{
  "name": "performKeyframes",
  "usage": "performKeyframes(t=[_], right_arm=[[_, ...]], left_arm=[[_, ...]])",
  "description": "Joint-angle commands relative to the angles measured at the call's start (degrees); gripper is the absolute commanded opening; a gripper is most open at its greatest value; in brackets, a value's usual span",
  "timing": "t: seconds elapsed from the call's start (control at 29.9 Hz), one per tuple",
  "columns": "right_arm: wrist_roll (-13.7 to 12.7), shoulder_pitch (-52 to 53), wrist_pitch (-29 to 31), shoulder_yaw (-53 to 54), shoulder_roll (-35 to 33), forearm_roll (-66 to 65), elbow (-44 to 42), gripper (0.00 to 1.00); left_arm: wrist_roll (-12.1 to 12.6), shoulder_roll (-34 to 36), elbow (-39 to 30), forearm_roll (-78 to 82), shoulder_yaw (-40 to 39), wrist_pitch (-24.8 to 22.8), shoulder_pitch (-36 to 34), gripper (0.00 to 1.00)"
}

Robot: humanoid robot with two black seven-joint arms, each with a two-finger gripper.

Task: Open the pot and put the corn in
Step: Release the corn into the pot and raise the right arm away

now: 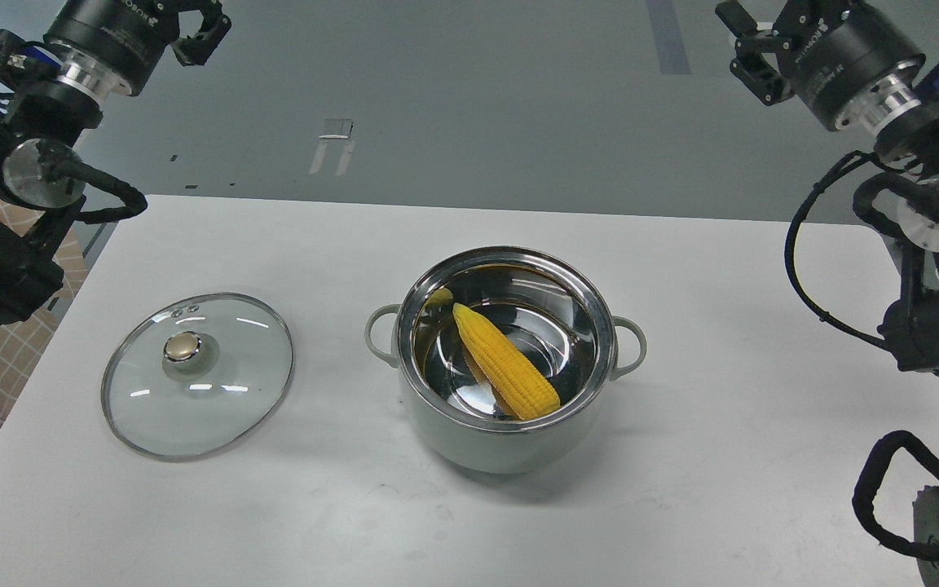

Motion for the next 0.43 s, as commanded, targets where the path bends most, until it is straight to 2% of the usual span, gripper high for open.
performKeyframes(t=[0.0, 0.03, 0.1, 0.2, 0.4], right_arm=[[4.4, 3.8, 0.0, 1.4, -3.7, 9.8, -12.9, 1.0], [6.3, 5.2, 0.0, 1.3, -5.6, 12.2, -17.0, 1.0], [8.5, 7.3, 0.0, 0.7, -7.4, 14.2, -22.0, 1.0], [10.5, 9.0, 0.0, 0.7, -7.8, 14.4, -25.7, 1.0], [11.1, 8.7, 0.0, -0.5, -6.7, 14.5, -25.9, 1.0]], left_arm=[[0.1, -0.2, 0.0, 0.0, 0.1, 0.1, 1.1, 0.98], [0.5, -0.9, 0.1, 0.0, 0.1, 0.2, 1.1, 0.98], [1.3, -2.4, 0.9, -0.1, 0.0, 0.2, 1.5, 0.98], [1.5, -3.5, 1.8, -0.1, -0.1, 0.1, 1.6, 0.98], [1.4, -4.1, 1.8, -0.2, -0.3, 0.1, 1.8, 0.98]])
